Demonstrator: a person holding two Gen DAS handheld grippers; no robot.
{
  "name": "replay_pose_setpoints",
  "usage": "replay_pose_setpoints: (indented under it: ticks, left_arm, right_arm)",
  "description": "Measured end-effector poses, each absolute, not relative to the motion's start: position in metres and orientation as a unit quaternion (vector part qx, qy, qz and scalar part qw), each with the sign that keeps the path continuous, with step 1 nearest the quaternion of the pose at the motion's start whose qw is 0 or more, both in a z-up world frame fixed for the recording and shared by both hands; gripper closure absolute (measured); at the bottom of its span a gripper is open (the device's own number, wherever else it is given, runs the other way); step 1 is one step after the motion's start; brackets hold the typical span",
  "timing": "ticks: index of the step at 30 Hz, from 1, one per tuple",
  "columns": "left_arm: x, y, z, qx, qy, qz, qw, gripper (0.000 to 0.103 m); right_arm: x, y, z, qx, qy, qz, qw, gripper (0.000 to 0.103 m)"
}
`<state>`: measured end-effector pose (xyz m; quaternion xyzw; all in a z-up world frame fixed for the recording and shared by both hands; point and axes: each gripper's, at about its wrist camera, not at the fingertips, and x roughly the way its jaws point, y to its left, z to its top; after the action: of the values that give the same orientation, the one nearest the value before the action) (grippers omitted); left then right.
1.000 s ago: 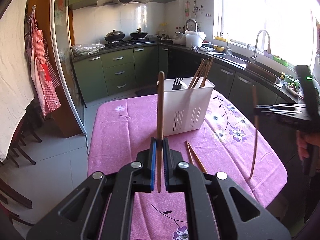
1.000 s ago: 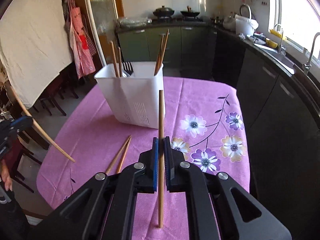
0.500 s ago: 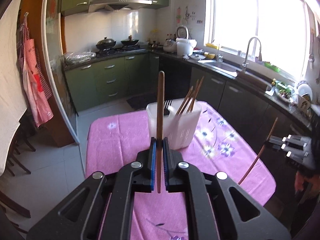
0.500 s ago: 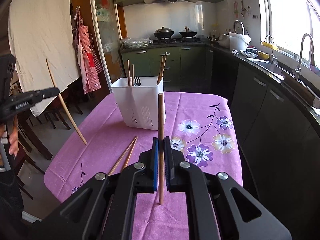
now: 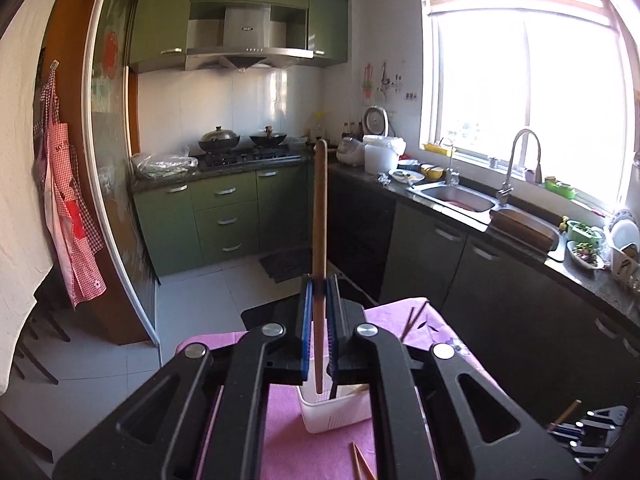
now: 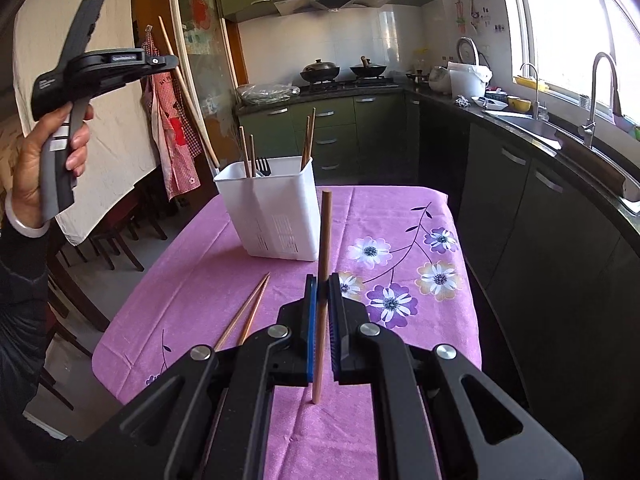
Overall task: Organize utensils
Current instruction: 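Carry both chopsticks over the white caddy and open the left tool, then lower the right tool's chopstick into the caddy and open it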
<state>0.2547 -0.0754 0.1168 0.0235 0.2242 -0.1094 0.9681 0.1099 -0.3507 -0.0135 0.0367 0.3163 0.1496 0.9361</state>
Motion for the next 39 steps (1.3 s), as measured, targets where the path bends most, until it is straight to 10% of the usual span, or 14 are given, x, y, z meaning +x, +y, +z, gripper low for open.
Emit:
replay_pose_setpoints:
  ticks: [11, 16, 24, 39]
  left_arm:
    - [0.297, -0.084, 0.051, 0.018, 0.309, -0.130, 0.942, 0.095]
    - [0.277, -0.075, 0.027, 0.023, 0.318, -0.129, 0.939, 0.048]
    - [0.174, -0.051, 0.028, 0.047, 0.226, -0.083, 0.969, 0.012]
    - [0.118, -0.037, -0.021, 0.051, 0.264, -0.067, 0.961, 0.008]
  right_arm:
    - [0.122, -0.348, 0.016, 0.038, 0.294, 0.168, 0.940, 0.097]
    - [0.143, -0.339, 0.045, 0.040, 0.277, 0.182, 0.943, 0.097]
    - [0.189, -0.319, 0.120, 0.051, 0.204, 0.194, 0.958, 0.097]
    - [0.315, -0.276, 0.097, 0.068, 0.250, 0.158, 0.953, 0.097]
